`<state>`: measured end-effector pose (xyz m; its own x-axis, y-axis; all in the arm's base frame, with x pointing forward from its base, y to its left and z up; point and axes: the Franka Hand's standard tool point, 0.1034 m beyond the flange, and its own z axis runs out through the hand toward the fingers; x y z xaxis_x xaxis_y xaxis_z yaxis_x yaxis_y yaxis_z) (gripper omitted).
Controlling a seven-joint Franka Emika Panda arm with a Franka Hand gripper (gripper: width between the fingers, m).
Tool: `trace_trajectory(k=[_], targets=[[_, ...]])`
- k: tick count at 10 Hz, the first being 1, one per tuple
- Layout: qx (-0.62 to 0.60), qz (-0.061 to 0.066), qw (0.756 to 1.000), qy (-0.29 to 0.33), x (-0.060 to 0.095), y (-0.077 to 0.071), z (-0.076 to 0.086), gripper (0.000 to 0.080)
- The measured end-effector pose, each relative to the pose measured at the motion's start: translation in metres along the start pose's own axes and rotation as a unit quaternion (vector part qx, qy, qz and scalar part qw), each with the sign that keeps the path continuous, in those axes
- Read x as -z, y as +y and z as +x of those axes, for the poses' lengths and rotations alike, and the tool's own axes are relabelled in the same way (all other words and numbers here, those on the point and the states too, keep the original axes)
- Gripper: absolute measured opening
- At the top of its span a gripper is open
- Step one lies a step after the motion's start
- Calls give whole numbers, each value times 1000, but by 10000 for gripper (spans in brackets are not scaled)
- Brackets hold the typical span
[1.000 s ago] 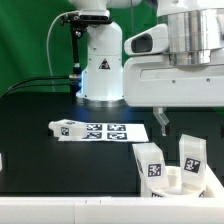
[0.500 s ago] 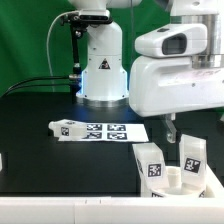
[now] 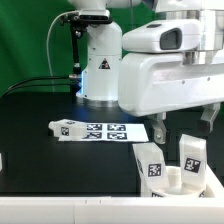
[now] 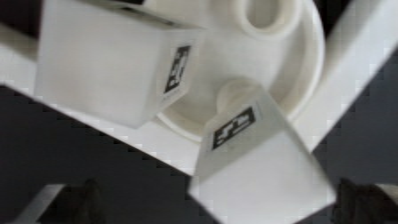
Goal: Assemble stool
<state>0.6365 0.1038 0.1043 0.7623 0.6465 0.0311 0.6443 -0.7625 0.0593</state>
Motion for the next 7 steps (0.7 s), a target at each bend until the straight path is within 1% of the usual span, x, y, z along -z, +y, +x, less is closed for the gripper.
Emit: trace_trajectory(k=[1, 2, 3, 4, 5, 6, 7], targets=[[59, -3, 998, -9, -4, -11, 6, 649], [107, -1, 994, -18, -9, -12, 6, 649], [151, 0, 988, -27, -17, -8, 3, 649], [176, -3, 984, -29, -20, -6, 3, 649], [170, -4, 985, -29, -20, -6, 2, 649], [150, -4, 988, -29, -20, -5, 2, 555], [149, -5, 988, -30, -20, -5, 2, 555]])
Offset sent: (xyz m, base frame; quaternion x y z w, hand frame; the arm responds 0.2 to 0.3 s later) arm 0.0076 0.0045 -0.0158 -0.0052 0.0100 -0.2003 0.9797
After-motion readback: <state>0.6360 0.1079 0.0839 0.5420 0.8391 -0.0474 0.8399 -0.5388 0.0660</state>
